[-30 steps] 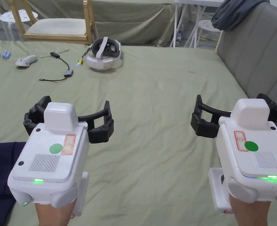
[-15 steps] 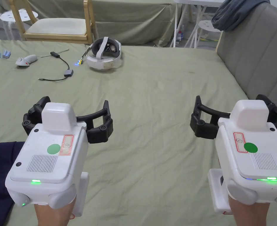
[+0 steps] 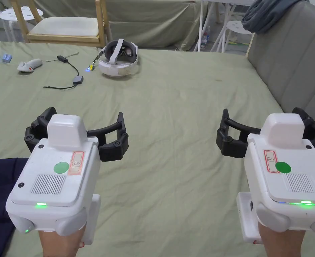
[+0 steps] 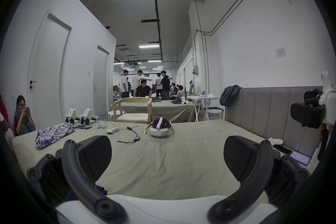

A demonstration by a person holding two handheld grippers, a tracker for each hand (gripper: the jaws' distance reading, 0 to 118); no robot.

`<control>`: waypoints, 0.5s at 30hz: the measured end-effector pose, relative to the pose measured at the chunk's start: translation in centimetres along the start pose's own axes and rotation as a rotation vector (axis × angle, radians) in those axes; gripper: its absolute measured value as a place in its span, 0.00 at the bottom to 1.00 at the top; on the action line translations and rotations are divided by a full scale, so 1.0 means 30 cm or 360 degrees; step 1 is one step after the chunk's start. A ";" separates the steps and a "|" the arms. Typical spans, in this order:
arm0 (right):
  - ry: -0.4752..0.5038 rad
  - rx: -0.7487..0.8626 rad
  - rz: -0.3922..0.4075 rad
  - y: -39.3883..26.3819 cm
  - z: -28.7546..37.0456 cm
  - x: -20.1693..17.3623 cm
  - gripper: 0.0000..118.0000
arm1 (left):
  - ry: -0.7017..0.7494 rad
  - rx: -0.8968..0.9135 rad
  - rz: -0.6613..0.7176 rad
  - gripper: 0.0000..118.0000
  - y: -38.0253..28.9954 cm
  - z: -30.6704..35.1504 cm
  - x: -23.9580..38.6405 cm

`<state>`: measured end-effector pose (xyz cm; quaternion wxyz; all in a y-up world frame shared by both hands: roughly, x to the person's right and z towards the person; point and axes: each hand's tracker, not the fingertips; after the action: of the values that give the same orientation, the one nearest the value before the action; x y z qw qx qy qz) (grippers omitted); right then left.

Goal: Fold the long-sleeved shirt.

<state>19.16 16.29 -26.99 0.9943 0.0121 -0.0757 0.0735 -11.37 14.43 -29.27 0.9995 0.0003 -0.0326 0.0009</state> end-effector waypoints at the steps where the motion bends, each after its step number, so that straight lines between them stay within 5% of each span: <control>1: -0.0001 0.0000 -0.0001 0.000 0.000 0.000 1.00 | 0.0000 -0.0002 -0.0002 0.94 0.000 0.000 0.000; 15: -0.0014 0.0005 0.0005 0.005 0.005 0.000 1.00 | -0.0003 -0.0008 0.0007 0.94 -0.001 0.008 0.001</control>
<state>19.11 16.43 -26.83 0.9939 0.0139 -0.0800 0.0753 -11.35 14.42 -29.03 0.9994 -0.0024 -0.0336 0.0029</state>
